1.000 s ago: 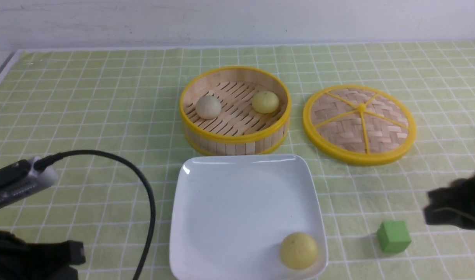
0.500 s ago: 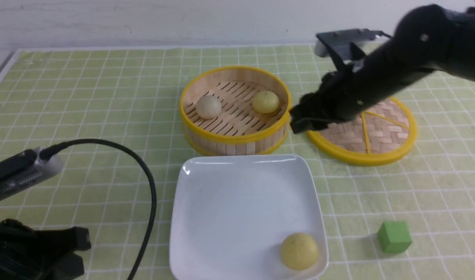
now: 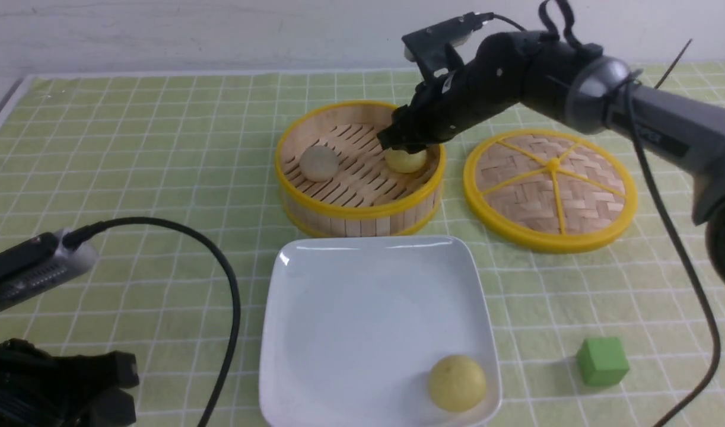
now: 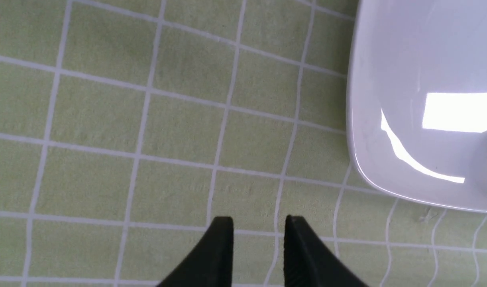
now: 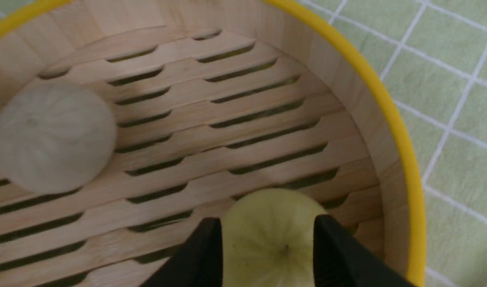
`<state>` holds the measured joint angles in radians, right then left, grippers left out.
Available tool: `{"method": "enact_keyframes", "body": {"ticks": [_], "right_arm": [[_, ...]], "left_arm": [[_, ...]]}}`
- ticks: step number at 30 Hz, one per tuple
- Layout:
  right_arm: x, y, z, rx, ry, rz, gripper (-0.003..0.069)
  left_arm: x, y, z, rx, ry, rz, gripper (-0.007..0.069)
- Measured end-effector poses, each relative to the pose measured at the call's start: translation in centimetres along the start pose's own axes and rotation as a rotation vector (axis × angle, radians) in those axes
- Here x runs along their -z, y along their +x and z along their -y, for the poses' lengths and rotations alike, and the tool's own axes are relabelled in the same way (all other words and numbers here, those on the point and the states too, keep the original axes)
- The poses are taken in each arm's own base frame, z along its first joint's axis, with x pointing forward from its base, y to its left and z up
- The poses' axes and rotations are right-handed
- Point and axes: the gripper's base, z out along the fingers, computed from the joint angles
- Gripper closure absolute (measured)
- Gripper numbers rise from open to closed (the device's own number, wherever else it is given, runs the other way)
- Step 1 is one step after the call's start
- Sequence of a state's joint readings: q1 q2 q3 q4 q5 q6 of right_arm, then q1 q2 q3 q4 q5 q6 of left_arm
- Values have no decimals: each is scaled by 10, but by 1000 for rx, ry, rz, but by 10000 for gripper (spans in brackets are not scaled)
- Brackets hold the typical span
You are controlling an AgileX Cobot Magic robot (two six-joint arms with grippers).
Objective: Put the steamed buns into the plate on the green tablecloth.
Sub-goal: 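Reach toward a bun in the bamboo steamer with the right gripper, then move the steamed bun from the bamboo steamer onto the white plate with the right gripper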
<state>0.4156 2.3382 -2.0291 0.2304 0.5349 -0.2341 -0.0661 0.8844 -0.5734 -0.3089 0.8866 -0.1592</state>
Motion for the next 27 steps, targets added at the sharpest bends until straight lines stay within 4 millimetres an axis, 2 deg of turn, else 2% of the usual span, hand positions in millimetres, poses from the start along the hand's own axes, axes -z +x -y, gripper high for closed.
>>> {"method": "enact_keyframes", "body": {"ticks": [4,6,7,8,10,12,13,15,16,17,18,19,20,21,23,24,26,27], "right_arm": [[-11,8,1,4,5,-17,377],[-9,6,1,6,2,-21,479],[-8,6,1,6,1,-26,503],[-4,4,0,8,-7,-42,600],[9,-1,-2,14,-17,-69,645],[27,-10,-5,20,-27,-85,647],[49,-20,-8,23,-40,-89,647],[68,-29,-11,21,-48,-82,647],[102,-42,-16,24,-64,-71,647],[106,-43,-17,25,-67,-71,647],[139,-50,-22,29,-91,-87,647],[147,-52,-24,29,-96,-83,647],[170,-48,-30,19,-137,-135,647],[177,-42,-34,7,-167,-179,647],[180,-30,-38,-12,-200,-235,647],[169,-5,-45,-42,-239,-335,645],[147,26,-51,-71,-254,-428,643],[138,35,-53,-78,-250,-440,643]], "left_arm": [[0,0,0,0,0,0,402],[0,0,0,0,0,0,400],[0,0,0,0,0,0,399],[0,0,0,0,0,0,396],[0,0,0,0,0,0,391],[0,0,0,0,-1,0,390],[0,0,0,-1,-1,0,389],[0,0,0,-1,-1,1,389],[0,0,0,-1,-1,2,389],[0,0,0,-1,-1,2,388],[0,-1,0,-2,-1,9,389],[0,-1,0,-2,-1,10,389],[0,-2,0,-2,1,19,389],[0,-2,0,-2,1,24,389],[0,-3,0,-2,2,29,389],[0,-3,0,-2,3,34,389],[0,-4,0,-2,4,40,389],[0,-4,0,-2,4,41,389]]}}
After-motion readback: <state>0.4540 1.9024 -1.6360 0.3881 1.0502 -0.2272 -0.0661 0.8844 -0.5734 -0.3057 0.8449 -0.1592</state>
